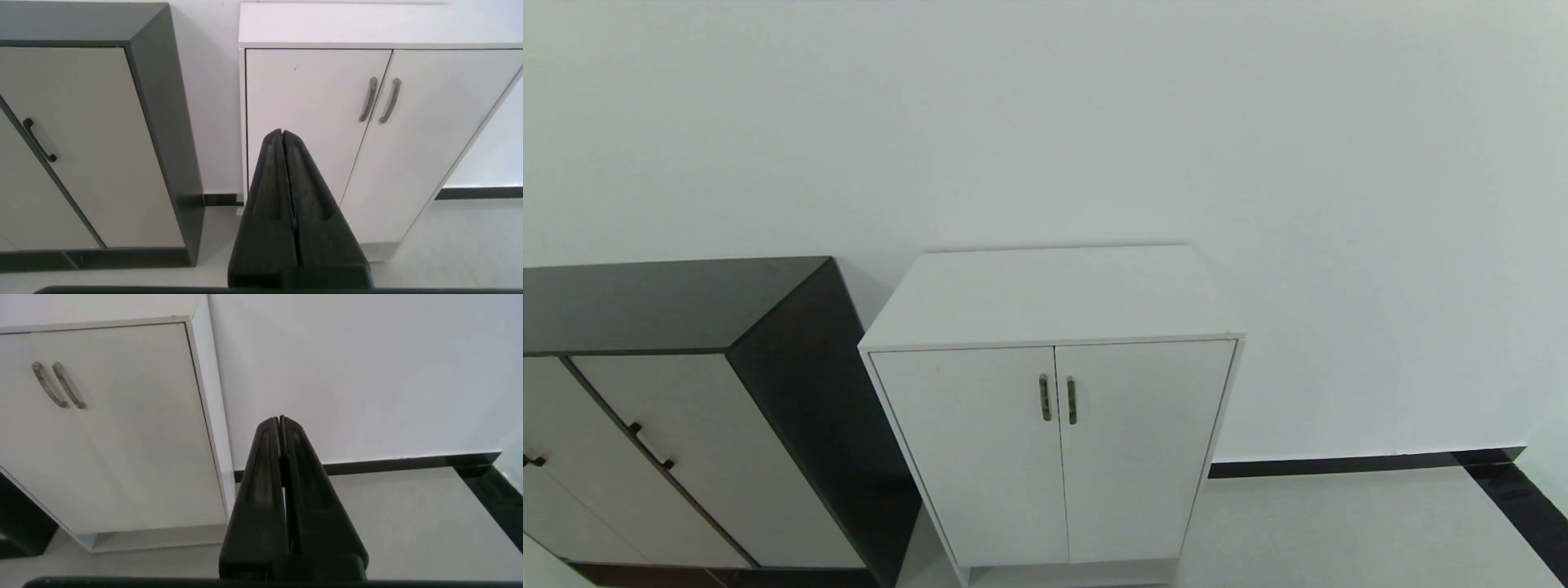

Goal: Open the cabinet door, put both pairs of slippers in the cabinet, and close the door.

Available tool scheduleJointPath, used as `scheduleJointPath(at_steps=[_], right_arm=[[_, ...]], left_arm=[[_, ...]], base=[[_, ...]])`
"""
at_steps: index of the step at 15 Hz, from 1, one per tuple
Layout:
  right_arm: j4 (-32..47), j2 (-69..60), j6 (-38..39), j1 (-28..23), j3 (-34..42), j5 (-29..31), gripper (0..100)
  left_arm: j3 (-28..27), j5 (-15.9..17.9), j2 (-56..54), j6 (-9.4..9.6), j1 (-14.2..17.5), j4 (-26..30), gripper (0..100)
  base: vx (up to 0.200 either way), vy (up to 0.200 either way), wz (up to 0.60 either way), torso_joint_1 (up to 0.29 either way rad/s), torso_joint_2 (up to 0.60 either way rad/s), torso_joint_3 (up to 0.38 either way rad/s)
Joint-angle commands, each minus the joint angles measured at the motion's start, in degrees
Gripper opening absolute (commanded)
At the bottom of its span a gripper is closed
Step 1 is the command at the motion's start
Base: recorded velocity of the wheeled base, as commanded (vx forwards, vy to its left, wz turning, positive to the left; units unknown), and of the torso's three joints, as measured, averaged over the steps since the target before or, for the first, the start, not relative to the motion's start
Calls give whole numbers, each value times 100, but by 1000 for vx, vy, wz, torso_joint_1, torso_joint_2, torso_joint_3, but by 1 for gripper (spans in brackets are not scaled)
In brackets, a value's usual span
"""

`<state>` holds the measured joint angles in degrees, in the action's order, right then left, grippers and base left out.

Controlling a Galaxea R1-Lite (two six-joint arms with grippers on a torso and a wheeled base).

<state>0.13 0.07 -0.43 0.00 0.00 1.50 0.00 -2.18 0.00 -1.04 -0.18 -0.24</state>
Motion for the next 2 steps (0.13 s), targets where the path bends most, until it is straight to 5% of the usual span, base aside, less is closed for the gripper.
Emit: scheduleJointPath(at_steps=[1,2], right_arm=[[13,1,-1,0,0,-1,0],[13,1,-1,0,0,-1,0]], left_arm=[[0,-2,0,-2,1,-2,0],[0,-2,0,-2,1,-2,0]], base=[[0,0,0,0,0,0],[0,0,0,0,0,0]])
